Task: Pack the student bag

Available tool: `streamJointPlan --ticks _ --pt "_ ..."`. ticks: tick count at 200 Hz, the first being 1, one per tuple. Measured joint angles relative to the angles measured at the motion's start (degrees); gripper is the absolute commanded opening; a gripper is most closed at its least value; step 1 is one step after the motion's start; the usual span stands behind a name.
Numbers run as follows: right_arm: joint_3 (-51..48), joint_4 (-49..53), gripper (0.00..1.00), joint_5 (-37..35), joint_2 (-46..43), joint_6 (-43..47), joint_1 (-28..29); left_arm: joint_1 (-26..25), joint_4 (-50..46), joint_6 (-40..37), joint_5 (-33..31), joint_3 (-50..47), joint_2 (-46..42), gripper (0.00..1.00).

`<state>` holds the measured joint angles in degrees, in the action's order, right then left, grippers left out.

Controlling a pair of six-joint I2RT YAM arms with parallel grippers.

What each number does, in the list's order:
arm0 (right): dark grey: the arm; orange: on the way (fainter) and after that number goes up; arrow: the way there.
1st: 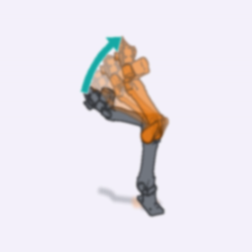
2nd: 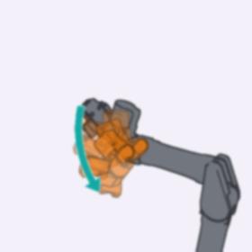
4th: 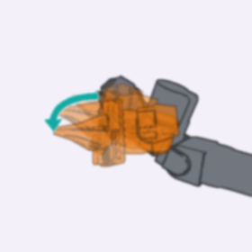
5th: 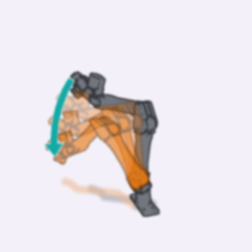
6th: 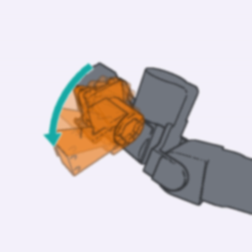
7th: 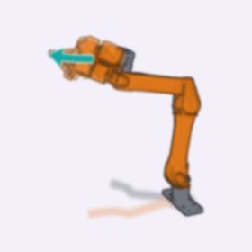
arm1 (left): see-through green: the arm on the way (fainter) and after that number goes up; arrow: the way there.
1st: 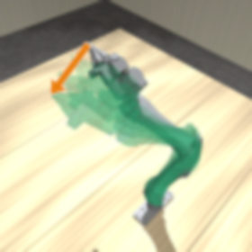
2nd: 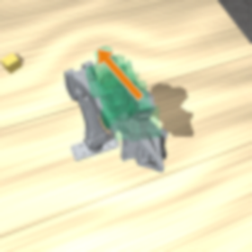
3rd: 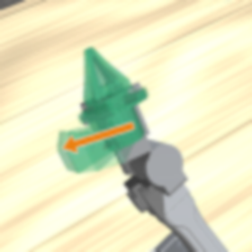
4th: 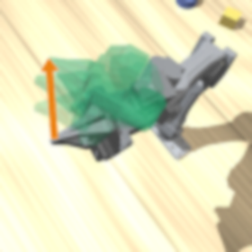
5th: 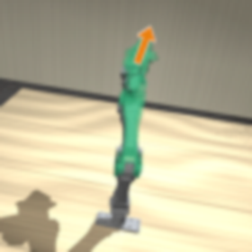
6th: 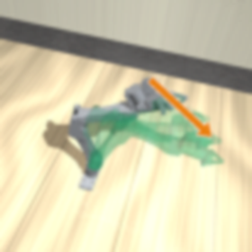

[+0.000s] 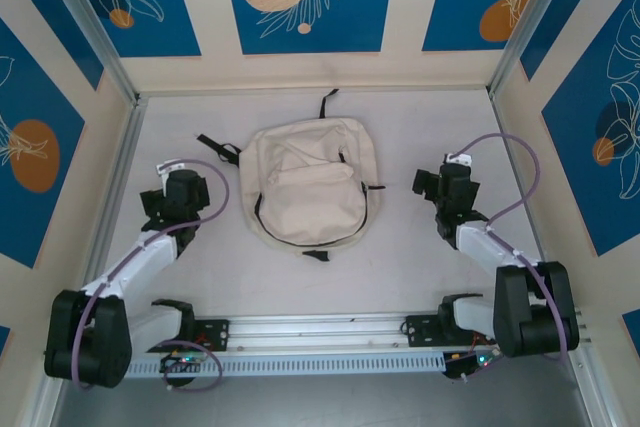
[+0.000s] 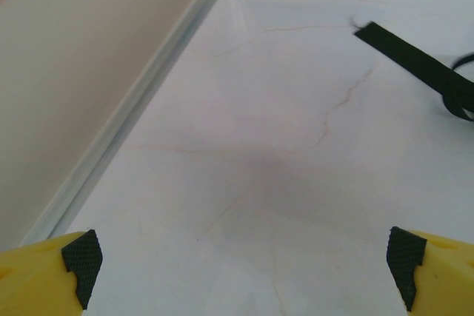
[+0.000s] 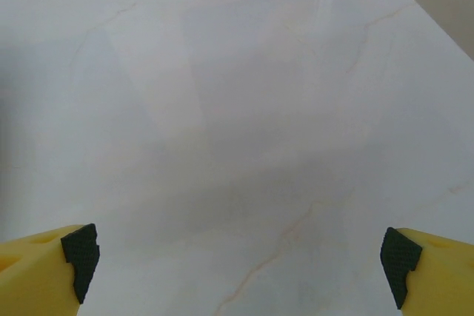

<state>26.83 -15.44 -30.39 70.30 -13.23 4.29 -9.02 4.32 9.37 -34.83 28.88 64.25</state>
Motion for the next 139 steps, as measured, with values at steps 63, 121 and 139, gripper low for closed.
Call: streamJointPlan --ticks 63,121,139 --pt "-4.15 -18.03 0.99 9.90 7.28 4.17 -0.48 0.66 24.33 -8.20 11.89 -8.41 6.36 1.00" --pt "-5.64 -29.66 0.99 15.43 14.01 5.86 -1.33 0.83 37.48 -11.06 17.29 -10.54 12.98 1.00" --pt "-6.19 -31.82 0.99 15.93 15.47 5.88 -1.40 0.96 41.90 -11.04 17.86 -10.54 16.22 1.00"
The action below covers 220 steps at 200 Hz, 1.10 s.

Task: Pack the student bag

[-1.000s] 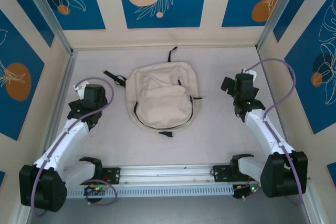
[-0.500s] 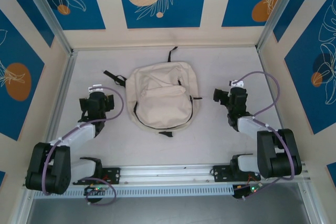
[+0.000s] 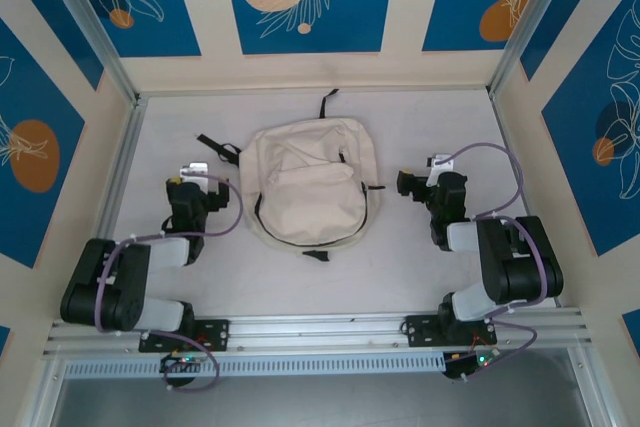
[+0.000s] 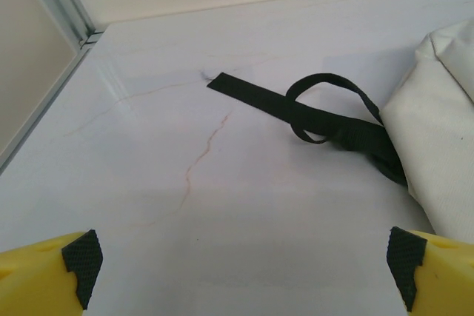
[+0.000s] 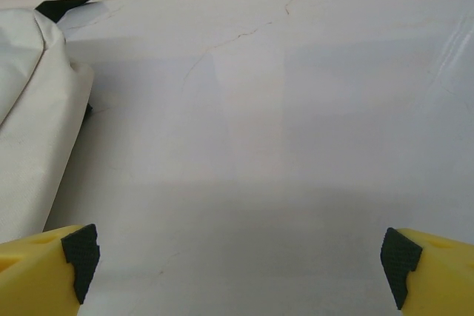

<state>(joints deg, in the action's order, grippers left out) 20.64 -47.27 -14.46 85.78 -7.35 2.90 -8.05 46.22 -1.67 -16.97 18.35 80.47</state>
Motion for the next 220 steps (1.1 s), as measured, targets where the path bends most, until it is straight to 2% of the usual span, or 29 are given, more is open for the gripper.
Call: streamJointPlan --ticks 56,220 --pt "0.24 -1.07 0.99 0.57 1.09 -0.04 -0.55 0.13 2.16 0.26 -0.17 1.86 6.88 1.00" --pt "0.79 -0.04 0.99 0.57 1.14 -0.04 -1.09 0.81 2.62 1.09 0.07 2.86 7.78 1.00"
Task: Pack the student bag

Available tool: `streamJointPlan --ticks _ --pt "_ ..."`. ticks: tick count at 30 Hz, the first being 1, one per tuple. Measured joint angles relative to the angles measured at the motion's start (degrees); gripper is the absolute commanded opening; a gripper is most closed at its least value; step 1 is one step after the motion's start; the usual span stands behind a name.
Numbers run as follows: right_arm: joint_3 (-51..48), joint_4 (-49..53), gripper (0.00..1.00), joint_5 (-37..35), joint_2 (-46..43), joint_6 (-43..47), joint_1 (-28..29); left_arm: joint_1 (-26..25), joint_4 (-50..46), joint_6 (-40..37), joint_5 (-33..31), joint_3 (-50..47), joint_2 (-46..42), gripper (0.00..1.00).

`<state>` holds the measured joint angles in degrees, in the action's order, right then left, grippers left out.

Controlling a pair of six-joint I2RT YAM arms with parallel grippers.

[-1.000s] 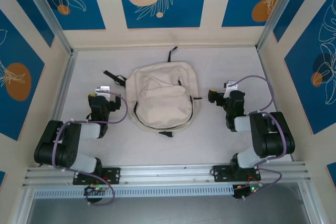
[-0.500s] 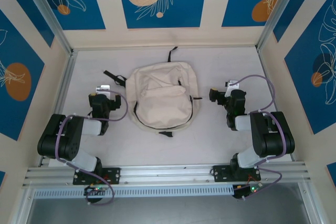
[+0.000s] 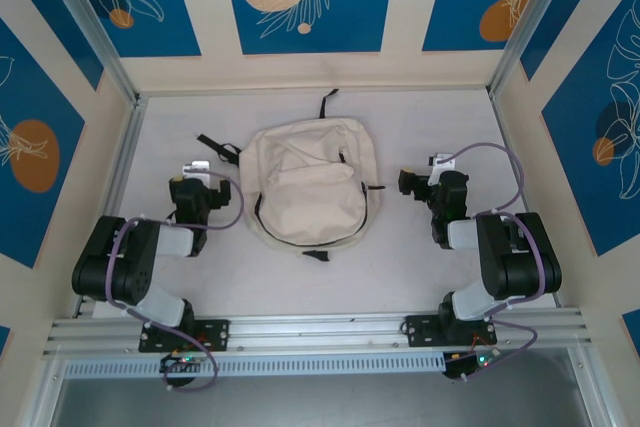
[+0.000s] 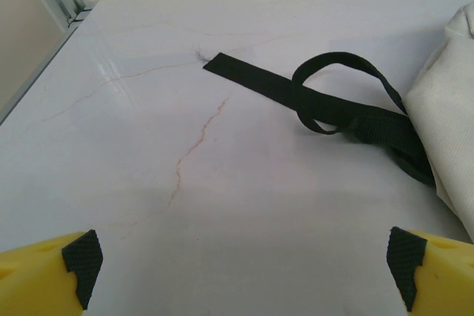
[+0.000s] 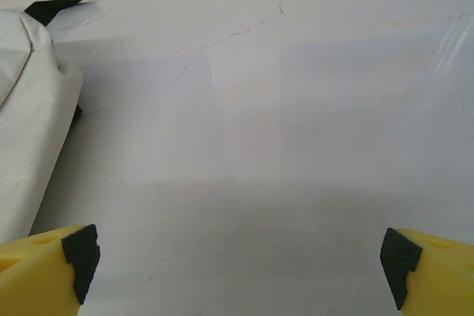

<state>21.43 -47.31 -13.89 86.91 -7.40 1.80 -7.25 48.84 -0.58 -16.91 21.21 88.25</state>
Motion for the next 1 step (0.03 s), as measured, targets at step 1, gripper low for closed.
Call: streamJointPlan --ticks 1 --pt "0.00 0.00 0.99 0.00 0.00 -0.02 0.00 0.02 0.00 0.00 0.00 0.02 0.00 1.00"
